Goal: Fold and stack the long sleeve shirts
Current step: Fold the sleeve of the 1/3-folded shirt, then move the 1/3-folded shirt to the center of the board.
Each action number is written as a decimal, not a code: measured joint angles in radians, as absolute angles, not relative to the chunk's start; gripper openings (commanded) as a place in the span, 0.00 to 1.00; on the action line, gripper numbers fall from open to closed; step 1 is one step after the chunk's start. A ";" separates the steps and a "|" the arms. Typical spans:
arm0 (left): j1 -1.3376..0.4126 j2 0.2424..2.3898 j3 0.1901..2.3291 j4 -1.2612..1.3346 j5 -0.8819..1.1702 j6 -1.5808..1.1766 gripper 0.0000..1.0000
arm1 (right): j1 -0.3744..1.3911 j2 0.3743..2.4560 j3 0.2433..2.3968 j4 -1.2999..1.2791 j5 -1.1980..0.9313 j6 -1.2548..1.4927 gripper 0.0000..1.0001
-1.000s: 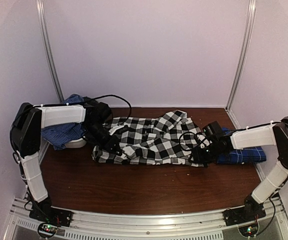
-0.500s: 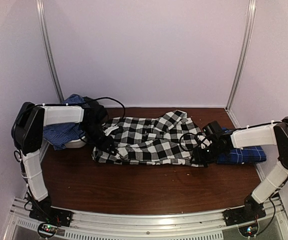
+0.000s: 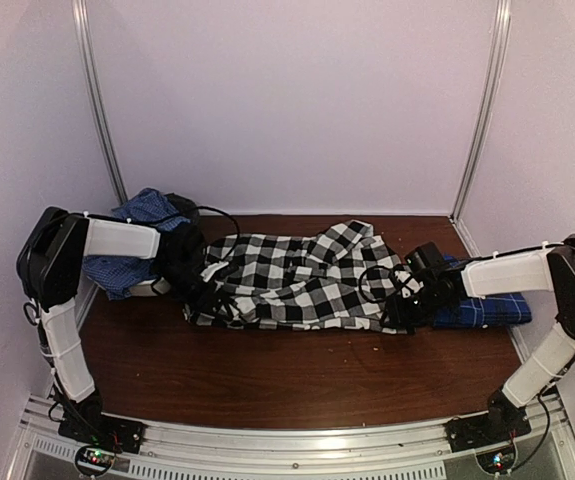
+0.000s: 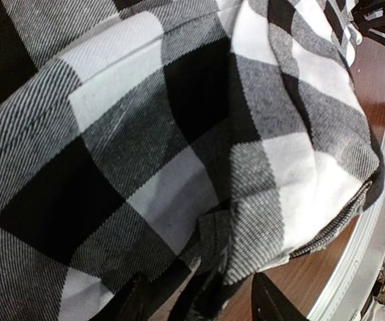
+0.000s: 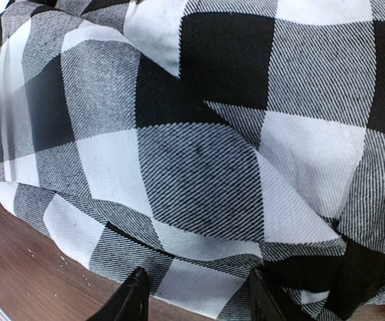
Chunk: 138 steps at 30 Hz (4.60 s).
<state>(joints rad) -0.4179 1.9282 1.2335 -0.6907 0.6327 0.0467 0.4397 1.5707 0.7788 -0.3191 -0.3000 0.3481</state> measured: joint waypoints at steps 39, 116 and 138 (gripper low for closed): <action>-0.354 2.004 1.454 -0.901 0.467 0.028 0.30 | 0.440 1.552 0.750 -0.296 -0.284 0.347 0.51; -0.894 1.604 0.775 -0.259 0.207 -0.591 0.36 | 0.712 1.134 0.465 -0.400 -0.056 0.682 0.49; -0.904 1.570 1.020 -0.406 -0.094 -0.580 0.98 | 0.768 1.313 0.595 -0.408 0.015 0.680 0.49</action>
<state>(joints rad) -0.9043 1.5703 1.0203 -0.4057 -0.0937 -0.5804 0.7677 1.3132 0.5945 -0.4080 0.0147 0.6796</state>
